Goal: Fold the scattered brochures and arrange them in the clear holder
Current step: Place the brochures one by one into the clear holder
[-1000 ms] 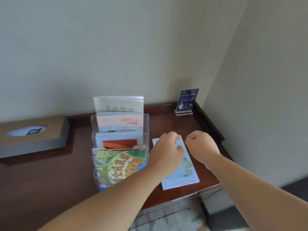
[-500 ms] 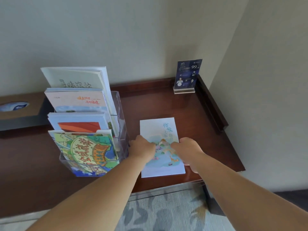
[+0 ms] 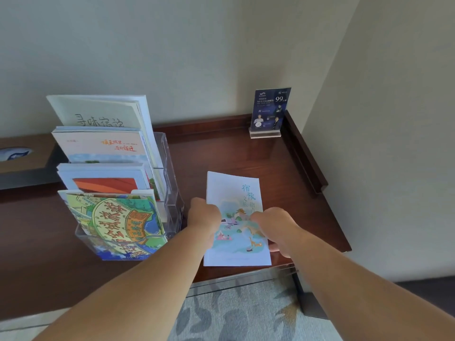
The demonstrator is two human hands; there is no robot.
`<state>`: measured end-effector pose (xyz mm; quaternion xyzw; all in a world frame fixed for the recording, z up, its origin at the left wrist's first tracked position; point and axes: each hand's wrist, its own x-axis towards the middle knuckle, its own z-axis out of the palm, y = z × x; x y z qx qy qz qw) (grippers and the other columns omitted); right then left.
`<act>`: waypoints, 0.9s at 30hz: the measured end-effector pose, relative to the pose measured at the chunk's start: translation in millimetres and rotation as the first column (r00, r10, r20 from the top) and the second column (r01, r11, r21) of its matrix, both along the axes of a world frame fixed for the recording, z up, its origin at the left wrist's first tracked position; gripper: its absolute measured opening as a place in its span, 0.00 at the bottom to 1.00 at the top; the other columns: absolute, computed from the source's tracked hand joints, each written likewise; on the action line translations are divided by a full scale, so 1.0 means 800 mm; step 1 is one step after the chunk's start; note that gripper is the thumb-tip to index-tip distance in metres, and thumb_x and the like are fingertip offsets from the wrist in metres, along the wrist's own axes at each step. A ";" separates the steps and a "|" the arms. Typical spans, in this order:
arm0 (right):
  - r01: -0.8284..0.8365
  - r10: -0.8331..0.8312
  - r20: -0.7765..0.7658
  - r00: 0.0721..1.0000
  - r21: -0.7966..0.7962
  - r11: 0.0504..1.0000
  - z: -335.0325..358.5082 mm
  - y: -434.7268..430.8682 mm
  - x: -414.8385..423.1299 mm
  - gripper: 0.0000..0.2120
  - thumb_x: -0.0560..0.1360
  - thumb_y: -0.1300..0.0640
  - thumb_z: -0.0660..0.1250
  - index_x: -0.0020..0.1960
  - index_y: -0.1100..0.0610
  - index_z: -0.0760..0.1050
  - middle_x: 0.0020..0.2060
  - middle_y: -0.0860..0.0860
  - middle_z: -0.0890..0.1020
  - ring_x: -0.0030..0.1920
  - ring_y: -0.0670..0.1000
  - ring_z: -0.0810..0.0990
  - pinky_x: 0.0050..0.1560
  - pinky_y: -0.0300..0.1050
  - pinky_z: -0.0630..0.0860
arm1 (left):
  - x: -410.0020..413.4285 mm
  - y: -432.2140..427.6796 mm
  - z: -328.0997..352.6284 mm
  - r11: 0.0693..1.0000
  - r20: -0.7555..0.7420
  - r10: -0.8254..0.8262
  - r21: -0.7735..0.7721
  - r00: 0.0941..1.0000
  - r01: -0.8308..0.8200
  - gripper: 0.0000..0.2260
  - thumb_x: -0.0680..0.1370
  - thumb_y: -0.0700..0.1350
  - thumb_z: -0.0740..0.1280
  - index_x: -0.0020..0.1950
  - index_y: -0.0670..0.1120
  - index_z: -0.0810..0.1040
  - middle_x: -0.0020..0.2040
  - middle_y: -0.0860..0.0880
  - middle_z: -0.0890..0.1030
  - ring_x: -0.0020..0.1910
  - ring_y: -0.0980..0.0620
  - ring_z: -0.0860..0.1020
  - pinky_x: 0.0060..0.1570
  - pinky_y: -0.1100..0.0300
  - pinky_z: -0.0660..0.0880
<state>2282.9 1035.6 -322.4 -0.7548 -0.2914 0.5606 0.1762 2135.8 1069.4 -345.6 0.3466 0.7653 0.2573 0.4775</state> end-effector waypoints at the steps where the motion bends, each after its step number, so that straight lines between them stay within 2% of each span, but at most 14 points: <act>1: 0.019 -0.019 -0.027 0.999 -0.006 1.000 0.001 -0.002 0.001 0.08 0.73 0.51 0.69 0.49 0.53 0.77 0.41 0.50 0.87 0.45 0.53 0.86 0.44 0.55 0.83 | 0.000 -0.003 0.004 1.000 0.025 -0.011 0.023 1.000 0.011 0.07 0.75 0.31 0.53 0.48 0.39 0.67 0.40 0.46 0.68 0.32 0.50 0.62 0.29 0.61 0.58; 2: 0.039 -0.039 -0.056 0.998 -0.010 0.999 0.003 -0.003 0.002 0.07 0.74 0.52 0.69 0.49 0.53 0.77 0.40 0.49 0.87 0.43 0.52 0.86 0.39 0.52 0.82 | 0.000 -0.006 0.008 0.999 0.043 -0.019 0.051 0.999 0.017 0.07 0.74 0.31 0.53 0.48 0.37 0.68 0.41 0.46 0.71 0.33 0.51 0.64 0.29 0.61 0.59; 3: 0.057 -0.057 -0.075 0.996 -0.006 0.998 0.004 -0.003 0.003 0.07 0.74 0.52 0.69 0.50 0.53 0.77 0.41 0.49 0.87 0.43 0.51 0.86 0.38 0.50 0.82 | 0.002 -0.009 0.015 0.997 0.063 -0.019 0.076 0.998 0.014 0.08 0.75 0.31 0.54 0.50 0.38 0.70 0.43 0.46 0.73 0.34 0.51 0.66 0.29 0.61 0.61; 7: 0.137 -0.135 -0.023 0.991 0.097 0.986 0.016 0.002 0.007 0.04 0.78 0.57 0.63 0.51 0.53 0.76 0.45 0.49 0.85 0.44 0.51 0.86 0.50 0.54 0.83 | 0.004 -0.015 0.047 0.987 0.108 -0.045 0.157 0.993 0.027 0.09 0.76 0.33 0.56 0.47 0.47 0.69 0.44 0.47 0.74 0.37 0.51 0.71 0.30 0.59 0.65; 11: 0.173 -0.187 0.048 0.981 0.216 0.961 0.045 0.006 0.016 0.07 0.80 0.60 0.59 0.49 0.52 0.75 0.46 0.49 0.83 0.44 0.51 0.84 0.47 0.54 0.84 | 0.005 -0.017 0.085 0.974 0.106 -0.088 0.219 0.990 0.063 0.08 0.77 0.35 0.56 0.48 0.47 0.69 0.44 0.46 0.74 0.38 0.51 0.71 0.31 0.58 0.66; 14: 0.196 -0.220 0.041 0.975 0.314 0.929 0.073 0.006 0.022 0.07 0.80 0.60 0.60 0.48 0.52 0.75 0.45 0.48 0.83 0.43 0.52 0.85 0.46 0.54 0.84 | 0.005 -0.017 0.117 0.958 0.104 -0.126 0.272 0.987 0.094 0.08 0.77 0.35 0.56 0.49 0.48 0.70 0.44 0.47 0.74 0.37 0.51 0.71 0.30 0.58 0.65; 20: 0.170 -0.208 0.024 0.978 0.494 0.853 0.143 0.008 0.019 0.09 0.78 0.62 0.60 0.47 0.52 0.76 0.44 0.49 0.84 0.43 0.53 0.84 0.47 0.55 0.83 | -0.005 -0.011 0.189 0.904 0.080 -0.157 0.413 0.984 0.110 0.07 0.77 0.41 0.60 0.51 0.49 0.75 0.44 0.48 0.78 0.33 0.51 0.72 0.28 0.61 0.65; 23: 0.155 -0.190 -0.005 0.982 0.597 0.787 0.181 0.013 0.004 0.10 0.77 0.62 0.61 0.44 0.51 0.77 0.41 0.48 0.84 0.41 0.51 0.84 0.45 0.53 0.84 | -0.024 -0.006 0.227 0.873 0.069 -0.146 0.479 0.987 0.096 0.07 0.76 0.40 0.61 0.51 0.48 0.76 0.41 0.47 0.78 0.32 0.50 0.72 0.28 0.61 0.65; 27: 0.140 -0.154 -0.041 0.987 0.689 0.711 0.221 0.020 -0.032 0.08 0.76 0.61 0.62 0.46 0.51 0.77 0.42 0.48 0.84 0.41 0.51 0.84 0.44 0.52 0.83 | -0.066 0.000 0.275 0.826 0.057 -0.136 0.557 0.989 0.082 0.06 0.77 0.39 0.63 0.52 0.48 0.76 0.38 0.48 0.77 0.30 0.51 0.71 0.27 0.63 0.64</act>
